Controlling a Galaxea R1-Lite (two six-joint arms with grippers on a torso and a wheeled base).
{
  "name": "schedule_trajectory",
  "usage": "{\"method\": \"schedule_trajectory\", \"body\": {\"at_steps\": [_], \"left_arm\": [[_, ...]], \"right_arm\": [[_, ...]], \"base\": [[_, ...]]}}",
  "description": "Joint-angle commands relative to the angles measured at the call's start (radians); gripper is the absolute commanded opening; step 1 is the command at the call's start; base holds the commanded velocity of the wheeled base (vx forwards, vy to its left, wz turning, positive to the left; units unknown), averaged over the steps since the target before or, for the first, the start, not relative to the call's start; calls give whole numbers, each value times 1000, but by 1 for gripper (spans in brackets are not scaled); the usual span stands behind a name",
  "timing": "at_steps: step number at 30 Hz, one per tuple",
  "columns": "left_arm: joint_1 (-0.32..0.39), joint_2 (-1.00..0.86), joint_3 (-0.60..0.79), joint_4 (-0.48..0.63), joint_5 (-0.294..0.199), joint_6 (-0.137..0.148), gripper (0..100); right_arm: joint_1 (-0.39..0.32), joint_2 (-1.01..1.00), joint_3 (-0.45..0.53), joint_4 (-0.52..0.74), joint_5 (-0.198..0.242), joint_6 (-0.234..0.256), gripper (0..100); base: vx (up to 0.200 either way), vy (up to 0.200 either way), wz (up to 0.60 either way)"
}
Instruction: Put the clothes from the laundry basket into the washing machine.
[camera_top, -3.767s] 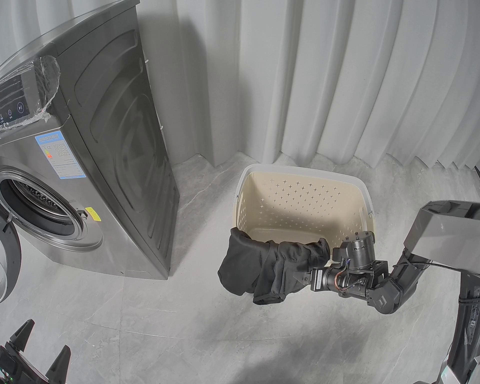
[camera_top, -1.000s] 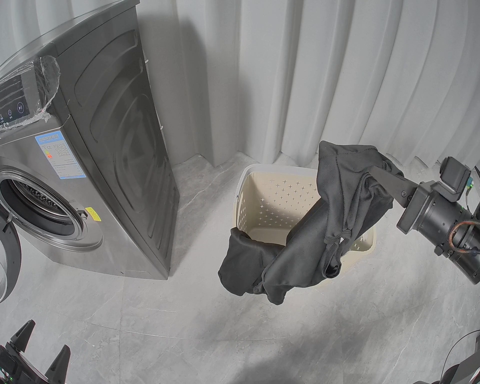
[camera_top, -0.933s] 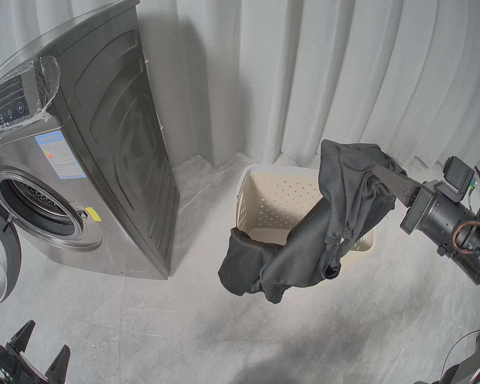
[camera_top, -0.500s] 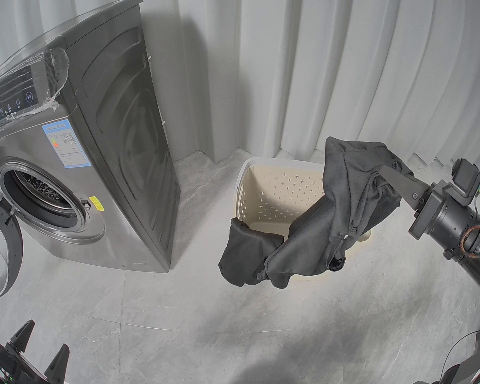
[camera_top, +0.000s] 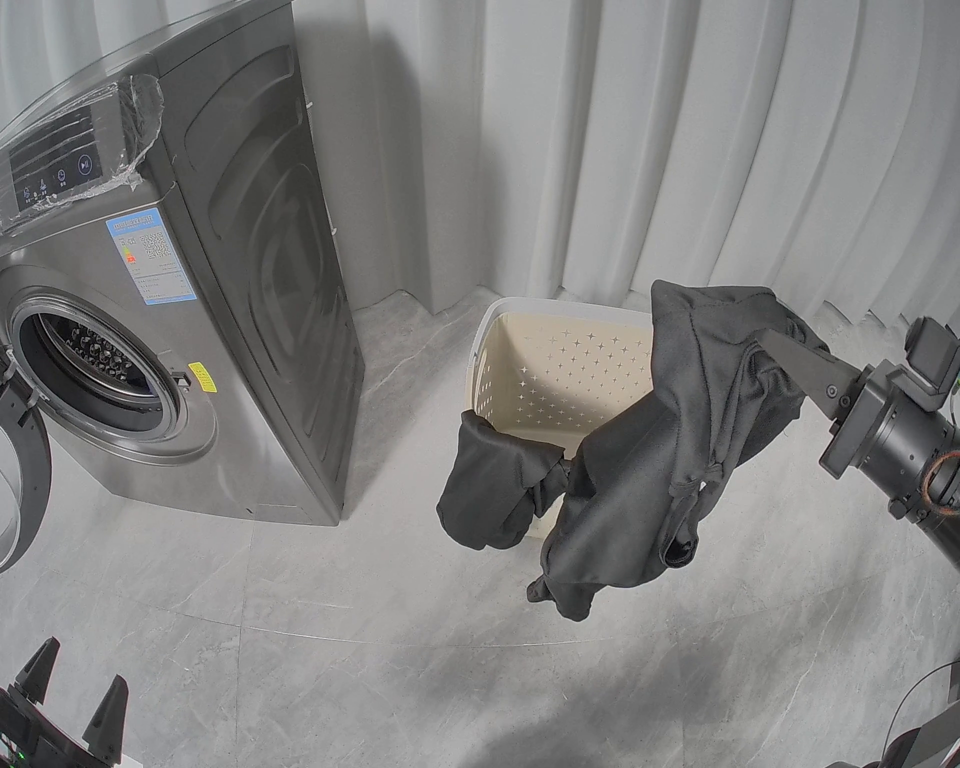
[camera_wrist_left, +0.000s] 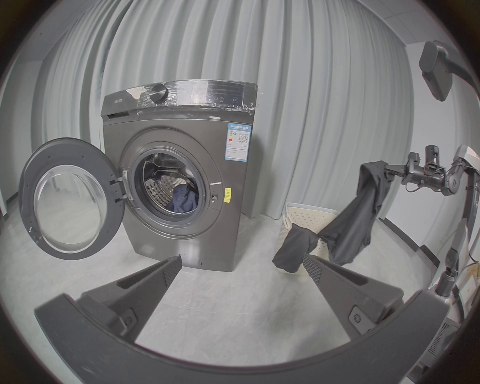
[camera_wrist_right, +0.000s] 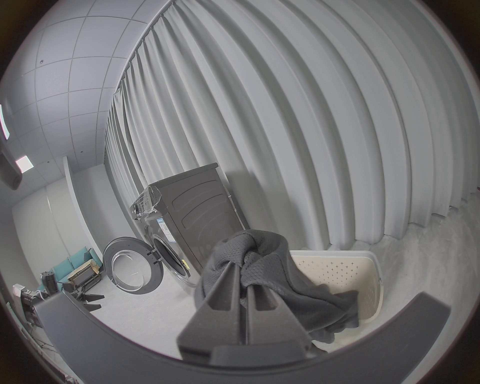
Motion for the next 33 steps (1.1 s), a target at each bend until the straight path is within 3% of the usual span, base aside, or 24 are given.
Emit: {"method": "schedule_trajectory", "body": {"at_steps": [1, 8, 11, 19, 21, 24, 30, 33], "left_arm": [[45, -2, 18, -1, -2, -9, 100], [45, -2, 18, -1, -4, 6, 100], [45, -2, 18, -1, 3, -6, 100], [59, -8, 18, -1, 10, -1, 100], [100, -34, 18, 4, -5, 6, 100], [120, -94, 16, 11, -103, 16, 100], [120, -94, 18, 7, -106, 20, 100], [120, -94, 18, 5, -113, 12, 100]], "right_arm": [[1, 3, -1, -1, 0, 1, 0], [2, 9, -2, -1, 2, 0, 0], [2, 7, -2, -1, 2, 0, 0], [2, 9, -2, -1, 3, 0, 0], [2, 11, -2, -1, 3, 0, 0], [2, 11, -4, -1, 3, 0, 0], [4, 11, -2, -1, 5, 0, 0], [4, 11, -2, -1, 6, 0, 0]], "base": [[0, 200, 0], [0, 200, 0], [0, 200, 0], [0, 200, 0], [0, 200, 0], [0, 200, 0], [0, 200, 0], [0, 0, 0]]}}
